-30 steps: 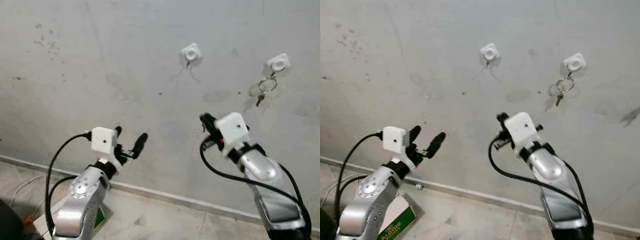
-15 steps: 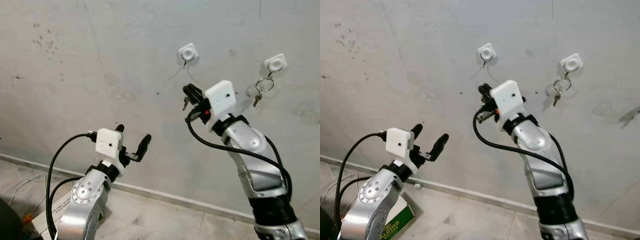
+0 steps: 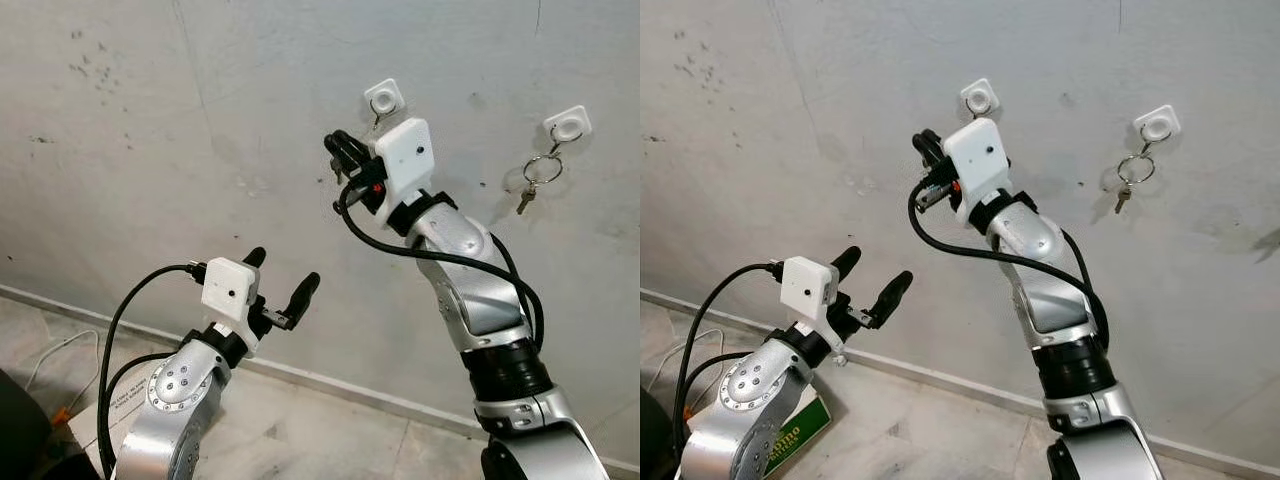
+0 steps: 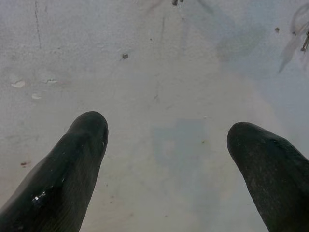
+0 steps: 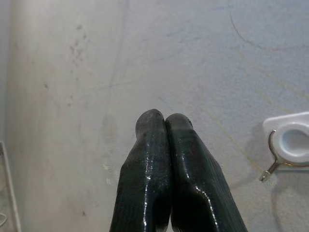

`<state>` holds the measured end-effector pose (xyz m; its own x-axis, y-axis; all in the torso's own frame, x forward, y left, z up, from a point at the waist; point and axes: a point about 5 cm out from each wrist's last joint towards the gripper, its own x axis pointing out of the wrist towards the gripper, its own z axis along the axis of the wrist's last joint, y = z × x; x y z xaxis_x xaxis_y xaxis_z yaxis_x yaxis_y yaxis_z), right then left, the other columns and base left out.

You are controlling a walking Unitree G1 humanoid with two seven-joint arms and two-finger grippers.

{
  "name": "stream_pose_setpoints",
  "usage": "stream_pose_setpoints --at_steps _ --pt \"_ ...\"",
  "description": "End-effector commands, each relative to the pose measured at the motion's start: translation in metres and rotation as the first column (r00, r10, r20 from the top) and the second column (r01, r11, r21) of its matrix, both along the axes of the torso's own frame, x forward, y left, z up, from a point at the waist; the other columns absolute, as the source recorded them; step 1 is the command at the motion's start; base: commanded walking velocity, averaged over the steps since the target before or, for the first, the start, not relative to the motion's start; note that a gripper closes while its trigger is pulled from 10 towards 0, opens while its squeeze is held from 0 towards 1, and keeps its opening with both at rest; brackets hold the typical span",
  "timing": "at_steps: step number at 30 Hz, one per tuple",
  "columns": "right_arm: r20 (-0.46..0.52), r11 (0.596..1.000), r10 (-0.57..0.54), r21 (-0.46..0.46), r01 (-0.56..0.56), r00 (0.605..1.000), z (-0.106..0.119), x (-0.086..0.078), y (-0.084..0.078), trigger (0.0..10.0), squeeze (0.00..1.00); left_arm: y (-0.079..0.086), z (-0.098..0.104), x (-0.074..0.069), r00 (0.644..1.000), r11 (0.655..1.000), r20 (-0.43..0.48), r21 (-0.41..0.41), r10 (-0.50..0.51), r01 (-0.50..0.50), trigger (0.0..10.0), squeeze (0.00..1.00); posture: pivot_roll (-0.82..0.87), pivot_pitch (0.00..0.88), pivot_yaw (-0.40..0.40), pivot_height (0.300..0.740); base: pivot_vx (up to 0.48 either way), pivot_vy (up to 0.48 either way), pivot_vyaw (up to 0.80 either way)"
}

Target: Hang keys on a hook

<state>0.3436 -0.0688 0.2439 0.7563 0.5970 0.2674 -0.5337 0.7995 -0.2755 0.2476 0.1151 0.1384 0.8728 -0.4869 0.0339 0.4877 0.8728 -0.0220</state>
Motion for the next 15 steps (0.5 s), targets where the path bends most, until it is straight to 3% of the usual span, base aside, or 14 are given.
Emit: stream_pose_setpoints --at_steps 1,6,15 --pt "0.036 1.000 -0.014 0.019 0.013 0.999 0.011 0.003 0.001 10.0 0.00 0.001 0.002 -0.002 1.000 1.000 0.002 0.006 -0.005 0.005 10.0 0.00 0.10 0.038 0.016 0.740 0.000 0.000 0.00" --pt "0.045 0.999 -0.036 0.030 0.034 0.998 0.013 0.008 -0.002 10.0 0.00 -0.001 0.007 -0.003 1.000 1.000 0.015 -0.009 -0.023 0.023 10.0 0.00 0.10 0.039 0.017 0.740 0.000 0.000 0.00" --pt "0.051 0.992 -0.124 0.044 0.121 0.991 0.010 0.019 -0.016 10.0 0.00 -0.010 0.032 0.001 0.993 0.996 0.098 -0.054 -0.060 0.065 10.0 0.00 0.10 0.039 0.017 0.740 0.000 0.000 0.00"
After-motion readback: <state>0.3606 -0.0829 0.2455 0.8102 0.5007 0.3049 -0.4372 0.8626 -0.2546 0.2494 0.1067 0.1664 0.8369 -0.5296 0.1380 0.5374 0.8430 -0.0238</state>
